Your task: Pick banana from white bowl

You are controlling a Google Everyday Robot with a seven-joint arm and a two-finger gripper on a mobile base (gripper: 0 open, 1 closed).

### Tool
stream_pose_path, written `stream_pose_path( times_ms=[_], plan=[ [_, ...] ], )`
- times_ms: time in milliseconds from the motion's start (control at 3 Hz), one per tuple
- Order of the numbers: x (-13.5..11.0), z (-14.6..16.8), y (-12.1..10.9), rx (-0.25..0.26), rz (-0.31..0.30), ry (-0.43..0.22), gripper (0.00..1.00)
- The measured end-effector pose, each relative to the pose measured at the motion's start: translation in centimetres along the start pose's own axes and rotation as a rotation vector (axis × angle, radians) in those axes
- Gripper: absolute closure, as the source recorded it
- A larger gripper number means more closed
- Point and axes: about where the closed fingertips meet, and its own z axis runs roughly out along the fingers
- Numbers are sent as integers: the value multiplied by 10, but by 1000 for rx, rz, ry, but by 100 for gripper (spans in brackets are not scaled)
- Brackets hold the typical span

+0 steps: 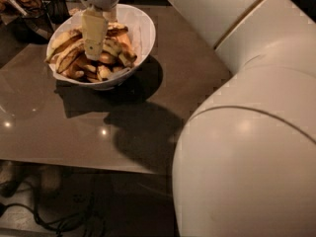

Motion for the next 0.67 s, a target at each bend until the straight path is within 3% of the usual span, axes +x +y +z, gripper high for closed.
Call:
stream_pose_path(
  times_ms=[667],
  plan=[
    [-1, 13, -1, -16, 2, 26, 33]
  ],
)
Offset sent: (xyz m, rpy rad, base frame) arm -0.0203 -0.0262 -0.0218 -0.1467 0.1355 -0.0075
